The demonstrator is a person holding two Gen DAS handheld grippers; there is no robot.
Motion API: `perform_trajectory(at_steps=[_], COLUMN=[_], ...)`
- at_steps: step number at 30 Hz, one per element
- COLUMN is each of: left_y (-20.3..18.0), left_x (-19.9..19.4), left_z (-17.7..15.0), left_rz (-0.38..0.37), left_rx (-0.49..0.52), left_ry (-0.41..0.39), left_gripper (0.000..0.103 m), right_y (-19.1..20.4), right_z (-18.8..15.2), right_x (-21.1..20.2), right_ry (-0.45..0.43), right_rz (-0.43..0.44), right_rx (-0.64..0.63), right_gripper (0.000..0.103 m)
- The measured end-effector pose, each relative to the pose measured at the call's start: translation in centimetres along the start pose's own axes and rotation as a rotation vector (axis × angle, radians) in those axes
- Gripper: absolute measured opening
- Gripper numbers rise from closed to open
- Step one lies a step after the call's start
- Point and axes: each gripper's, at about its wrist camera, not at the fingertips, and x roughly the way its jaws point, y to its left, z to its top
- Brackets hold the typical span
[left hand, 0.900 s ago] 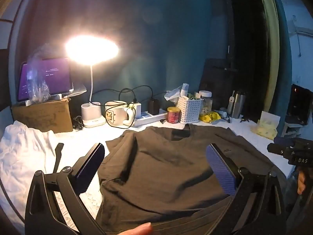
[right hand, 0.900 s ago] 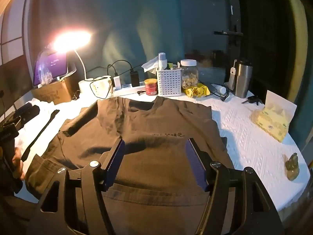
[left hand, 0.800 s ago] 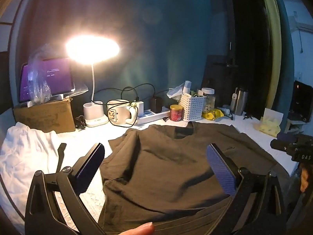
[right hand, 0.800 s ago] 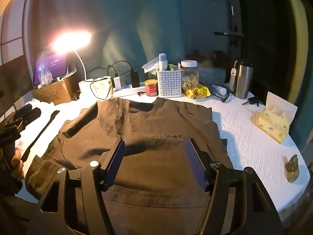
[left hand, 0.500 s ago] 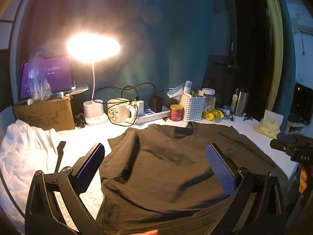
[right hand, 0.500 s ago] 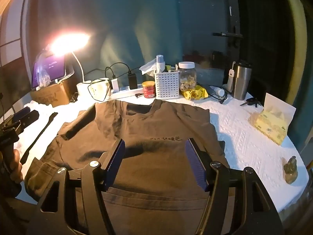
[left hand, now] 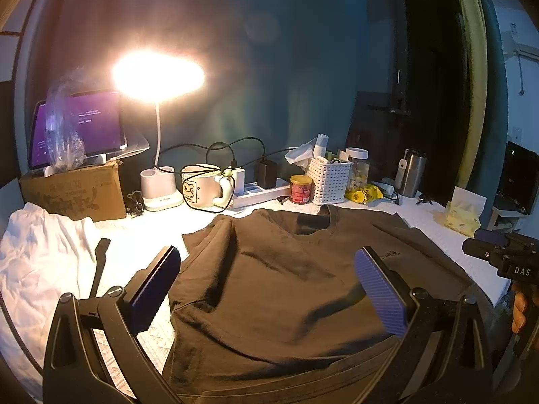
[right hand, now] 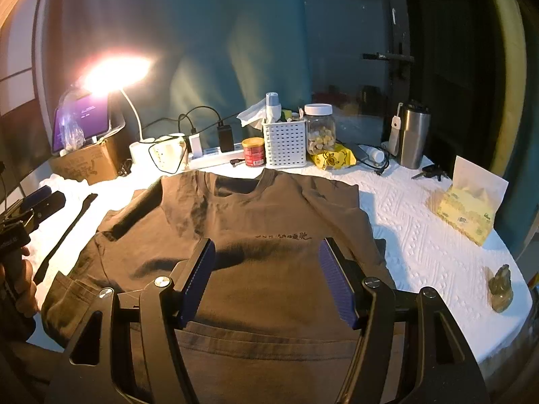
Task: Fold small clothes
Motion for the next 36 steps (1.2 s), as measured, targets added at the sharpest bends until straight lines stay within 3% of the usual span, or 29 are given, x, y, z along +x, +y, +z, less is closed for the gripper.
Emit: perform_trajectory(at_steps=[36], left_y=[0.47], left_x=[0.32], left_z=[0.06], left_rz=[0.002], left_rx=[0.009], left_ry=[0.014], left_gripper=[0.102], right_y=[-0.32], right_z=[-0.11], right_x=[0.76], right_ry=[0.024], right_rz=[-0.009], right_rx=[0.018], right_gripper=[0.068])
